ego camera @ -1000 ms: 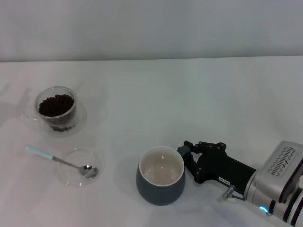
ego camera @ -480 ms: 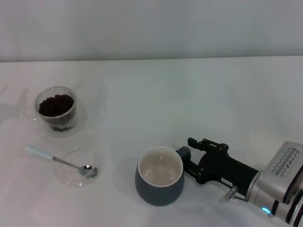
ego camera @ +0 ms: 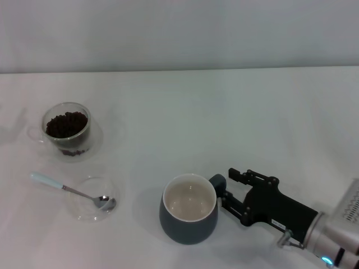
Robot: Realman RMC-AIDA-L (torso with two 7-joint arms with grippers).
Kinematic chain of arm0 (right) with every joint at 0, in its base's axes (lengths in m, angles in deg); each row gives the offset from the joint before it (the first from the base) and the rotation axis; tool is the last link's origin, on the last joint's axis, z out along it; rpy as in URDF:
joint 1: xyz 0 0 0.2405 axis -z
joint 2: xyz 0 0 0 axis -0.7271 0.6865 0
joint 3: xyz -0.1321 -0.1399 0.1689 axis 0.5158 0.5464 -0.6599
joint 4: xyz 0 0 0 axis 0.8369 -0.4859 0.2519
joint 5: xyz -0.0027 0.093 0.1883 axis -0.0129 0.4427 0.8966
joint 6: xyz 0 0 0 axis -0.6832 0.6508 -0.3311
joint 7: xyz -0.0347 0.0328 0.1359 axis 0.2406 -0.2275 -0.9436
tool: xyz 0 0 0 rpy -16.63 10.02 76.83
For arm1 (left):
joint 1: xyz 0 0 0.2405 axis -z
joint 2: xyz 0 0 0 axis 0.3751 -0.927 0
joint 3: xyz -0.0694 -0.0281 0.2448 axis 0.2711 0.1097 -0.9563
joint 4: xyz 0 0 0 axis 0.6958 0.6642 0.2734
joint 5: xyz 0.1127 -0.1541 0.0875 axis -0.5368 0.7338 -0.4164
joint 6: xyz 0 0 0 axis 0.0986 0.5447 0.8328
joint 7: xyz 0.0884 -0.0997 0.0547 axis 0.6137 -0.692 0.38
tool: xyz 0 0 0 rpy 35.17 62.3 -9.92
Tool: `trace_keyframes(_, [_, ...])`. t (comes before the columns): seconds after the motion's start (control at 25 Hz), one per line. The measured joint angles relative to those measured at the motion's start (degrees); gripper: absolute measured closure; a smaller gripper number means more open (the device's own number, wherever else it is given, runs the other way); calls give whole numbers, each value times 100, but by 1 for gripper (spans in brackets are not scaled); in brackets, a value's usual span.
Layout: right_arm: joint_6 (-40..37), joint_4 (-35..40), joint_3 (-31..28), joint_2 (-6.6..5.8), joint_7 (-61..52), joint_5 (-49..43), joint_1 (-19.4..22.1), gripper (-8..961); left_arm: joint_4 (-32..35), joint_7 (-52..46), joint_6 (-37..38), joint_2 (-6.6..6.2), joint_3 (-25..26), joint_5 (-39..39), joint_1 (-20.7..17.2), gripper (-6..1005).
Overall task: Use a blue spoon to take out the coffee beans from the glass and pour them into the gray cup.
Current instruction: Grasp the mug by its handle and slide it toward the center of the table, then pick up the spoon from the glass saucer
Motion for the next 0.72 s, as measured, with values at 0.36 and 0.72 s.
trace_keyframes(0.36, [-751,-629,-45,-6,-32,16,161,445,-165,95,-60,-2,0,-1,-6,352])
trace_keyframes(0.72, [-2634,-1999,-758,-22,-377,68,248,444,-340,139,-60,-2,-5,-1,-4,353])
